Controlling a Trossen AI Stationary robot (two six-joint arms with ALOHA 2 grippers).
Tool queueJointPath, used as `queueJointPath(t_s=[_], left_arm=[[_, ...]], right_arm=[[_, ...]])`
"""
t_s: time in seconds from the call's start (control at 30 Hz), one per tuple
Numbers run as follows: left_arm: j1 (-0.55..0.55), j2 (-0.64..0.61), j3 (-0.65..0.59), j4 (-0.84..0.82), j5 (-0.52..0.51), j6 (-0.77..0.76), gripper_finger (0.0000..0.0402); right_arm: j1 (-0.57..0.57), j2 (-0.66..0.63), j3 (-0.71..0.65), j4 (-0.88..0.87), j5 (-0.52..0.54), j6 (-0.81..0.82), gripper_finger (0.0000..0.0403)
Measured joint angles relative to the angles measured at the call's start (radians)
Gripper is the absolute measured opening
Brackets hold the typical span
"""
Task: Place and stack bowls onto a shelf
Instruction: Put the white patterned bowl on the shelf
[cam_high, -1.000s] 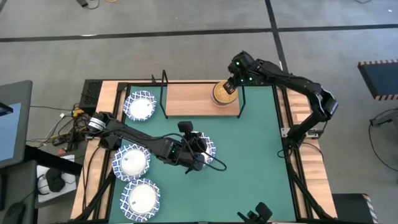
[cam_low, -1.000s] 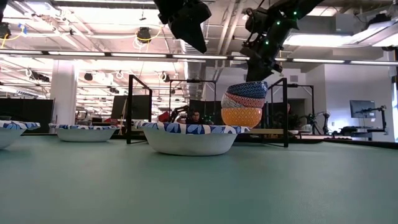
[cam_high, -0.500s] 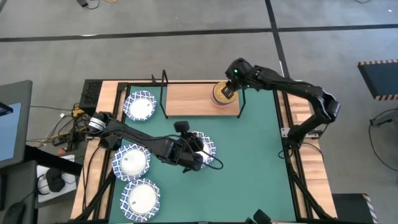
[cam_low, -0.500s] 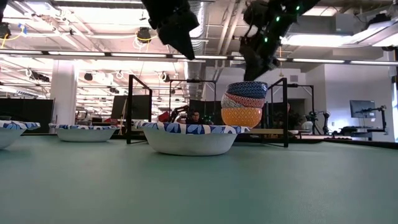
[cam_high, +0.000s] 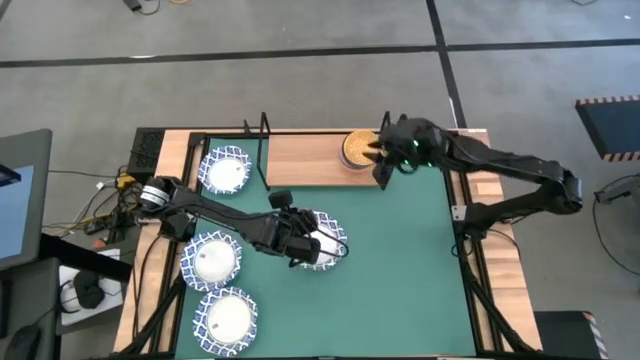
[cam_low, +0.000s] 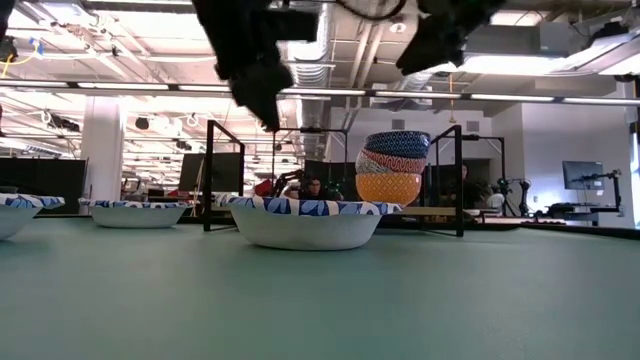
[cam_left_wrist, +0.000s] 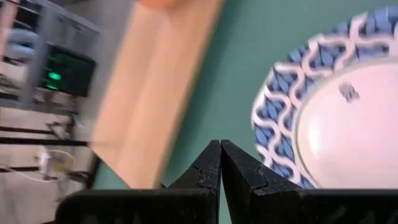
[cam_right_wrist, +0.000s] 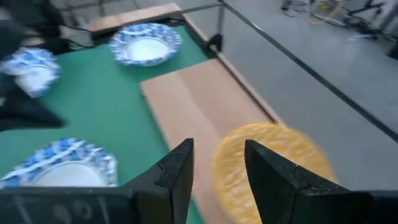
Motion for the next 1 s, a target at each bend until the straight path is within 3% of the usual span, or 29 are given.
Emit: queueJointPath(t_s=[0.2,0.37,0.53,0.8,1.0], left_arm=[[0.123,-0.065,-0.113,0.108,0.238,0.056,0.0002],[0.267,-0.085,-0.201,0.259,0.542,0.116,0.0012],[0.381,-0.08,-0.256,0.374,0.785,0.149,0.0065],[0.425,-0.077,-0.268,0.424,0.954,0.189,0.0171],[0.405,-0.031,-0.268,0.425,1.005,0.16,0.0181]], right_arm=[[0.093,-0.119,-0.191,0.187,-0.021,0.06,0.0168],[0.104,-0.165,-0.194,0.306,-0.021,0.03,0.0168],[0.123,-0.196,-0.193,0.334,-0.021,0.025,0.0168],[0.196,-0.141,-0.195,0.257,-0.018,0.004,0.0168],[0.207,-0.102,-0.194,0.338,-0.015,-0.016,0.0168]])
